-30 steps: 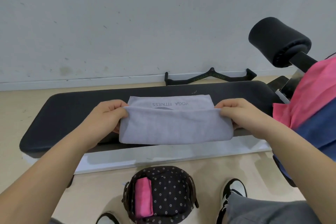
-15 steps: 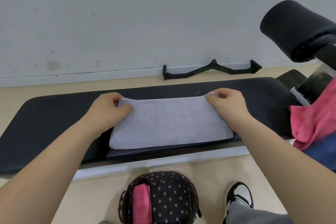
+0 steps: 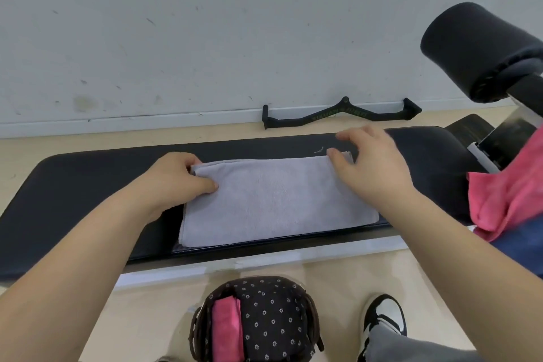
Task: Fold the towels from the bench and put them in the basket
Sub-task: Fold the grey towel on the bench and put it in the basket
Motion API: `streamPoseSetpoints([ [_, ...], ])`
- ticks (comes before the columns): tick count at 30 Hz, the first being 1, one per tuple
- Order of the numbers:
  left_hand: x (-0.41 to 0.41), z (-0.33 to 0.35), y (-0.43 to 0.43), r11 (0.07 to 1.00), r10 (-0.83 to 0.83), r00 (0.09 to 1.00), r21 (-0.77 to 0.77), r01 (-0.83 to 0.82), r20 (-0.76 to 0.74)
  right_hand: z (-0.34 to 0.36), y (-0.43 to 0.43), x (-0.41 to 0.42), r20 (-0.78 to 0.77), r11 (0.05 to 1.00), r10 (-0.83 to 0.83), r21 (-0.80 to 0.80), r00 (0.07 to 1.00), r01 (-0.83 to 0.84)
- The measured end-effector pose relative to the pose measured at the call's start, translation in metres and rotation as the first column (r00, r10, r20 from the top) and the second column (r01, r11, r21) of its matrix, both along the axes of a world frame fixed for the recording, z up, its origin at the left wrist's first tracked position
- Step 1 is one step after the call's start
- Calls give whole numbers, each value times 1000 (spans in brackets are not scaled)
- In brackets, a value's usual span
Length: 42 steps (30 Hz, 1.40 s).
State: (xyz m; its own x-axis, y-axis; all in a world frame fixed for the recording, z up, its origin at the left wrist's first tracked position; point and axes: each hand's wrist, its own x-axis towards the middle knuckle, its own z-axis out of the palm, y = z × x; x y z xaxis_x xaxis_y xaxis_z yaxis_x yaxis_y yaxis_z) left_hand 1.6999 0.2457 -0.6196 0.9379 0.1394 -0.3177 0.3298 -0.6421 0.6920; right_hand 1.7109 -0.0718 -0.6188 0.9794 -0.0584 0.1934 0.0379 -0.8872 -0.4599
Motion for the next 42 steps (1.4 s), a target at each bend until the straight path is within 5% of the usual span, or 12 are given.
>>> streamPoseSetpoints([
  [3,-8,4,7,995,45,997,-92,-38,69,5,19,-25,-235,962,254,-42,938,-271],
  [6,-16,4,11,969,123,988,-225,-100,91,-15,28,-40,-547,872,280,-199,789,-447],
  [12,-28,14,8,970,213,949,-167,-177,233,-29,43,-48,-536,850,285,-242,795,-468],
  [15,-32,24,8,946,277,937,-229,-228,212,-20,42,-47,-450,893,341,-121,825,-434],
  [19,-32,38,-8,815,347,938,-500,-293,15,0,26,-36,-132,971,236,69,963,-228],
  [25,-15,41,-80,750,249,968,-634,-187,9,-8,4,-35,-414,829,193,554,889,78],
  [32,-10,19,-164,851,28,998,-526,9,62,-16,-9,-29,-422,622,207,753,883,214],
  [35,-9,4,-171,920,-161,987,-361,154,12,-19,-13,-28,-414,653,200,732,888,194],
  [40,-6,5,-147,915,-119,989,-376,144,89,-20,-6,-25,-368,723,151,674,918,151],
  [42,-4,6,-126,990,-98,963,-71,120,251,-19,-4,-23,-390,770,110,615,914,170],
])
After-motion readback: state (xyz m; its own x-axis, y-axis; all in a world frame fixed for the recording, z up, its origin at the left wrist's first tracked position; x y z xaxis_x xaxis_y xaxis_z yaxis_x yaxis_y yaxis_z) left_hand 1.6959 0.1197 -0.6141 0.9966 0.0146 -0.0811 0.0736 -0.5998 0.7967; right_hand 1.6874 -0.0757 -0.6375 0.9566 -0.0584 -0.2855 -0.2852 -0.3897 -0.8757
